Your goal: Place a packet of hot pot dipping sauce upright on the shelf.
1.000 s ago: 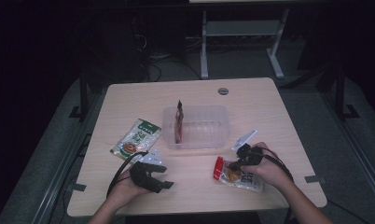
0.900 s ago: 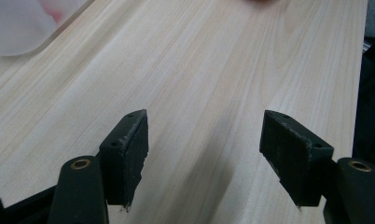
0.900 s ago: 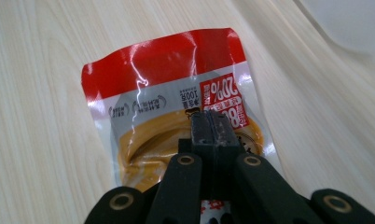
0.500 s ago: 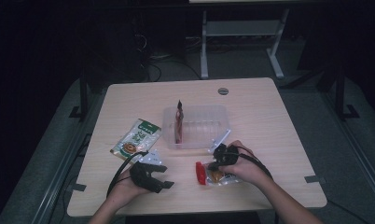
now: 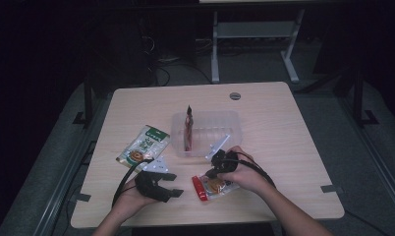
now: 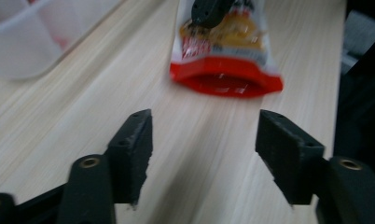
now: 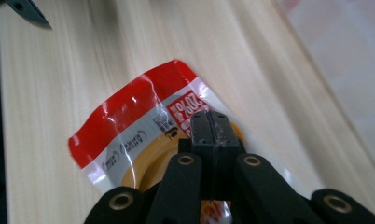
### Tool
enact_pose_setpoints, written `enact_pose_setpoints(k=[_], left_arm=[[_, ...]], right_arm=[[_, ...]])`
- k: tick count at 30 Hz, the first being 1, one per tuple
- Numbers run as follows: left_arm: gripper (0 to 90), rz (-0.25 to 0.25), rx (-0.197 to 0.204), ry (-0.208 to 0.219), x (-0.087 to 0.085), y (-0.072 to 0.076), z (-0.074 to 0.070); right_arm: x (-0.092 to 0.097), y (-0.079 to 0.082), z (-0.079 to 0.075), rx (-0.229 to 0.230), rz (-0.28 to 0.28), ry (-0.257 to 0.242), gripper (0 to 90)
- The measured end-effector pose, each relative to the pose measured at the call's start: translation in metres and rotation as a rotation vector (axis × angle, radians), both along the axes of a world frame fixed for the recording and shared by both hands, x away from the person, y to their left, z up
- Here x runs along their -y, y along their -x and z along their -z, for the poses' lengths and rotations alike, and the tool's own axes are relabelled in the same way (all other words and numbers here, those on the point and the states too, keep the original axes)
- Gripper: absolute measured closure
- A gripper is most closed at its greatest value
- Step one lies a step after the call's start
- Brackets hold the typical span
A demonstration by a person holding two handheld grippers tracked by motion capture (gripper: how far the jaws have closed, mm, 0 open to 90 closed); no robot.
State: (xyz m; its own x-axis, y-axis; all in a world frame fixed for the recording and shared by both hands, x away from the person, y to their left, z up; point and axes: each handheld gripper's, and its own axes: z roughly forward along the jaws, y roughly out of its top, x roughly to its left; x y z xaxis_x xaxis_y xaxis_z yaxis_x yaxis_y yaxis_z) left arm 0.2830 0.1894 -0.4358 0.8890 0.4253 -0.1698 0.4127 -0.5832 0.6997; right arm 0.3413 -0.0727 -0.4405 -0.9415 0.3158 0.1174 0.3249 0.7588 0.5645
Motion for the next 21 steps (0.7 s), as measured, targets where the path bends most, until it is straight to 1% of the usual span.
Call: enact_pose_setpoints(k=[3,5,6,7,8,9,10,11,12,13,14,15,16,17,18,19,20,21], left_arm=[[48.3,-0.005,0.015,0.017,0.006,-0.003,-0.006],[56.2,-0.006,0.018,0.019,0.008,-0.003,-0.008],[59.9,0.000,0.029,0.030,0.014,-0.005,-0.010],[63.2,0.000,0.029,0.030,0.014,-0.005,-0.010],[67.8,0.016,0.035,0.031,0.020,-0.006,-0.013],[70.8,0.016,0.035,0.031,0.020,-0.006,-0.013],[73.1,0.031,0.042,0.023,0.025,-0.006,-0.015],[76.4,0.031,0.042,0.023,0.025,-0.006,-0.015],[80.1,0.049,0.037,0.020,0.030,-0.007,-0.016],[83.0,0.049,0.037,0.020,0.030,-0.007,-0.016],[86.2,0.064,0.036,0.018,0.037,-0.009,-0.016],[88.9,0.068,0.032,0.021,0.040,-0.010,-0.017],[89.6,0.068,0.032,0.021,0.040,-0.010,-0.017],[89.7,0.073,0.026,0.022,0.046,-0.013,-0.017],[89.7,0.075,0.025,0.018,0.049,-0.014,-0.017],[89.7,0.075,0.025,0.018,0.049,-0.014,-0.017],[89.7,0.076,0.019,0.019,0.053,-0.016,-0.017],[89.7,0.073,0.011,0.021,0.058,-0.018,-0.017]], right_arm=[[0.013,0.001,-0.007,0.003,0.029,-0.027,90.0],[0.022,0.002,-0.010,0.013,0.050,-0.043,84.5],[0.027,0.004,-0.012,0.012,0.062,-0.046,82.4],[0.031,0.005,-0.014,0.008,0.074,-0.052,80.7],[0.037,0.006,-0.015,0.014,0.083,-0.065,78.6],[0.042,0.007,-0.017,0.011,0.101,-0.079,77.2],[0.047,0.008,-0.018,0.011,0.113,-0.089,75.8],[0.052,0.010,-0.020,-0.002,0.132,-0.094,73.0],[0.056,0.012,-0.021,-0.013,0.153,-0.103,70.6],[0.061,0.012,-0.021,-0.007,0.156,-0.103,68.6],[0.066,0.012,-0.022,-0.004,0.167,-0.107,65.9],[0.070,0.013,-0.022,-0.007,0.182,-0.120,63.6],[0.075,0.013,-0.022,-0.003,0.187,-0.118,60.8],[0.079,0.013,-0.022,0.008,0.196,-0.116,58.0],[0.083,0.015,-0.023,0.004,0.216,-0.128,54.8],[0.083,0.015,-0.023,0.004,0.216,-0.128,54.8],[0.087,0.015,-0.022,0.009,0.227,-0.136,52.2],[0.096,0.017,-0.021,-0.001,0.245,-0.141,49.1]])
